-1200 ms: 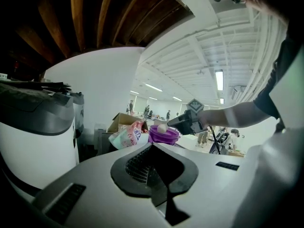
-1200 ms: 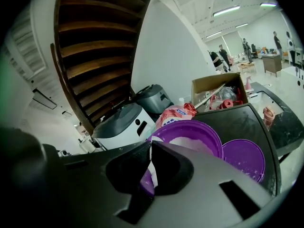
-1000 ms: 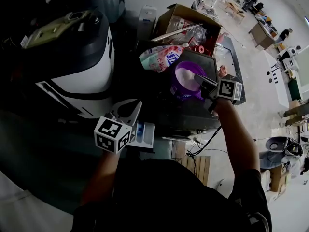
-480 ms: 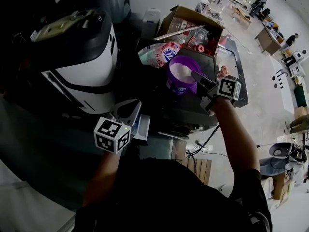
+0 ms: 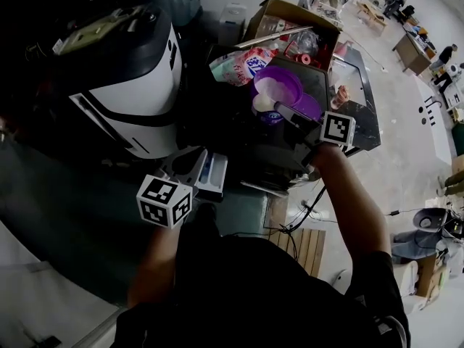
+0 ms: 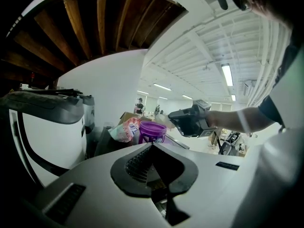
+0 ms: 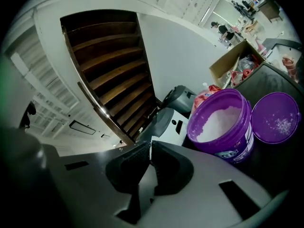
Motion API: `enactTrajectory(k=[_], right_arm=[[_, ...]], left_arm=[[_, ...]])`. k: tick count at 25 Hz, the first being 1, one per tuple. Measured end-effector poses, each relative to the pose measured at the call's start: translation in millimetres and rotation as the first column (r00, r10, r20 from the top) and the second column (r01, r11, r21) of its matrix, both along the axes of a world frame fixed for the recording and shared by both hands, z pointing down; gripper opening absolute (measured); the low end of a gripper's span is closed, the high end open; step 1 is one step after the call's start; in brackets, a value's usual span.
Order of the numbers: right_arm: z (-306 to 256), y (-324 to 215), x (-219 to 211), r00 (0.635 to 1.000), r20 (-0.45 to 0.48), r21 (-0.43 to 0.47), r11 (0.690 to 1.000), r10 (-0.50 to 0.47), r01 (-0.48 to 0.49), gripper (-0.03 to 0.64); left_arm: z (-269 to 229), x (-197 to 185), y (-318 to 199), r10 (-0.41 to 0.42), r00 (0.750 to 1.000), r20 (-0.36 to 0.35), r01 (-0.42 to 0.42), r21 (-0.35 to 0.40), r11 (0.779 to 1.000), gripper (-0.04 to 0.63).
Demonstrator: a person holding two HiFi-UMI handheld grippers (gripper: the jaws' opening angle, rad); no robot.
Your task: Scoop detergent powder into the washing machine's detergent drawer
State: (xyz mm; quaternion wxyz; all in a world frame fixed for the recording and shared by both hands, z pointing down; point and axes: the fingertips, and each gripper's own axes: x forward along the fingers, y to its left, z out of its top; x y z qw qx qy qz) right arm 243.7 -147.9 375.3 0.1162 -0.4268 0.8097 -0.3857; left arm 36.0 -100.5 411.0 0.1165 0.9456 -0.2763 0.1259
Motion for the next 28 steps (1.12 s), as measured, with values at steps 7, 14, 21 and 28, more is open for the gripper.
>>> enactTrajectory(k=[7,14,21,28], right_arm=[[7,13,-25,0.997,0.050,0.005,0.998,-0.059,0.059,0.020],[14,24,-60,0.986,0.079,0.030,0.989,-0.144,0.142,0.020],[35,29,-98,0.968,0.112,0.014,0.975,-0.224,0.224,0.020],[62,33,-139,0.948,0.145,-0.020,0.957,-0.284,0.290,0.020]], left_arm=[[1,-19,10,-0.051,0.999,0.011,0.051,-0.003,0.999,0.008],[6,-37,16,-0.102,0.995,0.018,0.102,-0.008,0.995,0.008],[16,-56,20,-0.155,0.987,0.037,0.156,-0.024,0.987,0.008],[28,-75,22,-0.193,0.980,0.054,0.196,-0.042,0.980,0.008]])
